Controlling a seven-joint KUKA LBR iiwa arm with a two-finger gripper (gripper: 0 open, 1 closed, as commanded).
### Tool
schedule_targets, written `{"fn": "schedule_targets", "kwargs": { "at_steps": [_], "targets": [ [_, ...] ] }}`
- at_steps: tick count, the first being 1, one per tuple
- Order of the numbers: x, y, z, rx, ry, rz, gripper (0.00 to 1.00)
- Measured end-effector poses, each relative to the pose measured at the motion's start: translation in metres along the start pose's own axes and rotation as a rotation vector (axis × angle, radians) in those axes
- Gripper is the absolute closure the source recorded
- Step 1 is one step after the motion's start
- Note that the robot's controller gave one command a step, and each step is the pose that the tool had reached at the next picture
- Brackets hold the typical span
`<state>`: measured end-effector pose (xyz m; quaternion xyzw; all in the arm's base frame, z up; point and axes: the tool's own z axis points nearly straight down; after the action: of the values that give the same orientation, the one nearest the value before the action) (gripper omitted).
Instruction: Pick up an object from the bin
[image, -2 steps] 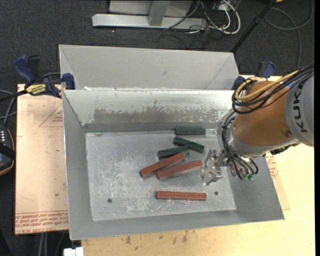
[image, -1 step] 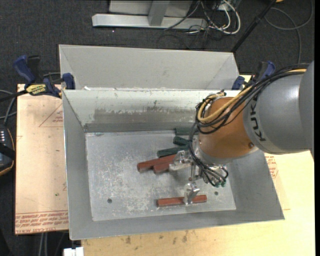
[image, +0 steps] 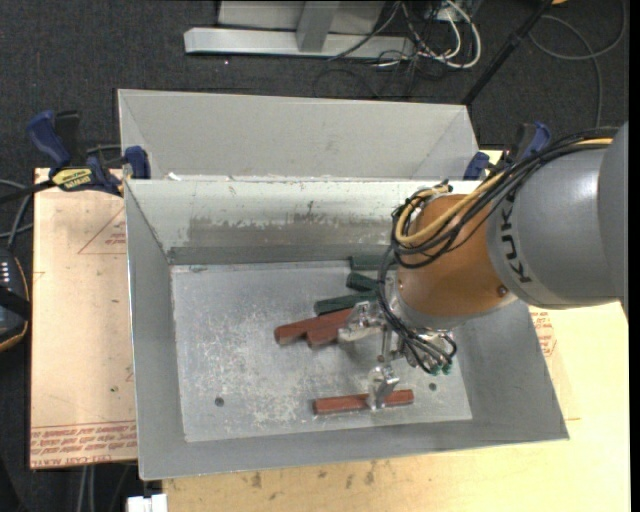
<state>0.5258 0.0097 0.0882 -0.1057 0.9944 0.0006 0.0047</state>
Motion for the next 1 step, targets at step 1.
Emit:
{"fn": "schedule_targets", "kwargs": {
  "at_steps": [1],
  "targets": [
    [0.0261,0.0254,0.0060,0.008,0.001,-0.397,1.00]
  ]
}}
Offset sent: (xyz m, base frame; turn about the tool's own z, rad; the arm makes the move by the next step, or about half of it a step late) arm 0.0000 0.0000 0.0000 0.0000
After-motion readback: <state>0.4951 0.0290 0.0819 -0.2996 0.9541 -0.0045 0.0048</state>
